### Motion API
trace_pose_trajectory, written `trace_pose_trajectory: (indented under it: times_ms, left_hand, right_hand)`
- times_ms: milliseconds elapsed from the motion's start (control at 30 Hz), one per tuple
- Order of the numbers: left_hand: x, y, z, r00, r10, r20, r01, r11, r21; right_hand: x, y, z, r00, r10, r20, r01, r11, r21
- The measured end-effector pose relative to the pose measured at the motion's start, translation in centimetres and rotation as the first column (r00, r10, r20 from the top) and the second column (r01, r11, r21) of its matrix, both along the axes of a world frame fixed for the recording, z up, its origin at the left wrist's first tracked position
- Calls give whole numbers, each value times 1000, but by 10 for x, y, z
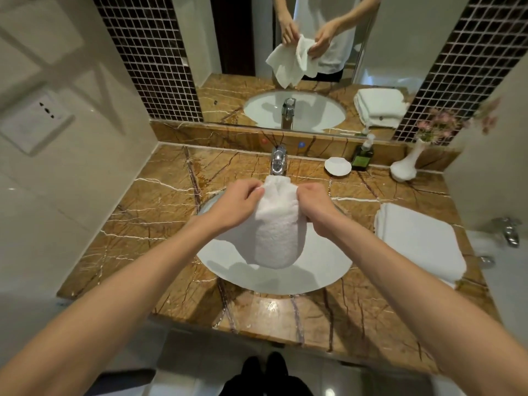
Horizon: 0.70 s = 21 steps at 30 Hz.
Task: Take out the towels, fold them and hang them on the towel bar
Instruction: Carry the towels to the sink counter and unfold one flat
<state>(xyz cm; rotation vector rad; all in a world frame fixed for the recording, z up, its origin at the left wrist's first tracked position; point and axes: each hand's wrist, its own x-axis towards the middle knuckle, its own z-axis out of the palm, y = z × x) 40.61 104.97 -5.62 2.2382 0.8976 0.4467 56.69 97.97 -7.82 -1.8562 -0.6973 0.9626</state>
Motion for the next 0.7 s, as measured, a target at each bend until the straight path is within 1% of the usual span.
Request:
trace_pose_trajectory:
  times_ms: [133,233,300,433,600,633,700]
  left_hand:
    - [-15,20,-1,999,29,-27,-28,999,42]
    - [-27,35,1,999,30,-31,-27,996,86]
    - [-35,45,4,1000,12,-24,-10,993,115]
    - [-56,68,9,1000,2,-27,1,992,126]
    - [-80,92,1,997,29,-65,-23,995,94]
    - [-83,95,-1,997,29,-66,-24,996,85]
    - [-89,98,-6,996,16,-93,-7,995,95]
  right_hand:
    - [12,-4,-5,1000,-18,-16,18,999,-41]
    - [22,-7,-2,999,-45,14,46,997,-57]
    - [29,-12,0,998,-36,59,40,996,-80]
    - [43,-24,5,973,73,220,-43,989,-138]
    - [54,-41,13,890,175,420,-122,981,-150]
    - [57,-44,12,860,202,468,-145,977,-157]
    - [61,-51,8,770,287,570,-192,956,-221]
